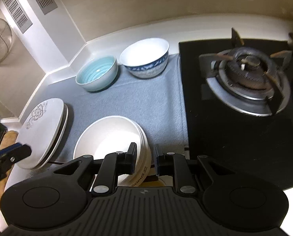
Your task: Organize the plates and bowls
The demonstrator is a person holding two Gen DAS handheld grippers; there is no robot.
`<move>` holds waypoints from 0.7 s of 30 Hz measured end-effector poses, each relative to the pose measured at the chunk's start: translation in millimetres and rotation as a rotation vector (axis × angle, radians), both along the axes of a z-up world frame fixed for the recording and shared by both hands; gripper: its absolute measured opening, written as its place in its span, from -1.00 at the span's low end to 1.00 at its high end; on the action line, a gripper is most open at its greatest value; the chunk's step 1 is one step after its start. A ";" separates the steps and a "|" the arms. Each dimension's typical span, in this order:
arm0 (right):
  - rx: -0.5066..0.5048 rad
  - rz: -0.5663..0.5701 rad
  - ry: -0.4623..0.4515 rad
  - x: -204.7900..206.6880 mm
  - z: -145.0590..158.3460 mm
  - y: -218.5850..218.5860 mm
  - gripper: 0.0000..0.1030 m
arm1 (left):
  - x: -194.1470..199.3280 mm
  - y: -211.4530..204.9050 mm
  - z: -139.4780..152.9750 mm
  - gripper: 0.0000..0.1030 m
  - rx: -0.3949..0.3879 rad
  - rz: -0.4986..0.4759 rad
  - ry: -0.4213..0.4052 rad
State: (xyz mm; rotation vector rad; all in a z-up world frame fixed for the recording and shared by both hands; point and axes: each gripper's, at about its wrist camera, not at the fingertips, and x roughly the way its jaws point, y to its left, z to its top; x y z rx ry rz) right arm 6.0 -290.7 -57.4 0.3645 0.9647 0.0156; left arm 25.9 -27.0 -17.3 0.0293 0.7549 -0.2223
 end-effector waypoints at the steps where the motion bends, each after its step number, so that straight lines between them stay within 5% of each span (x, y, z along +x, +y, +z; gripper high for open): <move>1: -0.003 -0.009 -0.004 -0.5 3.5 1.0 -0.60 | 6.0 1.1 -2.1 -0.36 -0.005 -0.005 0.005; 5: -0.024 -0.040 -0.023 -5.4 15.7 7.9 -0.60 | 25.0 8.7 -8.4 -0.40 -0.033 -0.032 0.020; 8: -0.053 -0.054 -0.039 -9.2 23.4 15.4 -0.60 | 36.5 16.4 -13.3 -0.76 -0.074 -0.067 0.030; 11: -0.085 -0.075 -0.072 -13.7 32.6 23.3 -0.60 | 50.1 25.4 -17.9 -0.88 -0.127 -0.090 0.040; 18: -0.174 -0.188 -0.151 -26.0 55.7 30.6 -0.58 | 92.6 35.8 -24.4 -0.87 -0.192 -0.110 0.053; 21: -0.179 -0.266 -0.147 -32.1 61.1 26.4 -0.52 | 112.1 37.5 -22.7 -0.68 -0.201 -0.107 0.052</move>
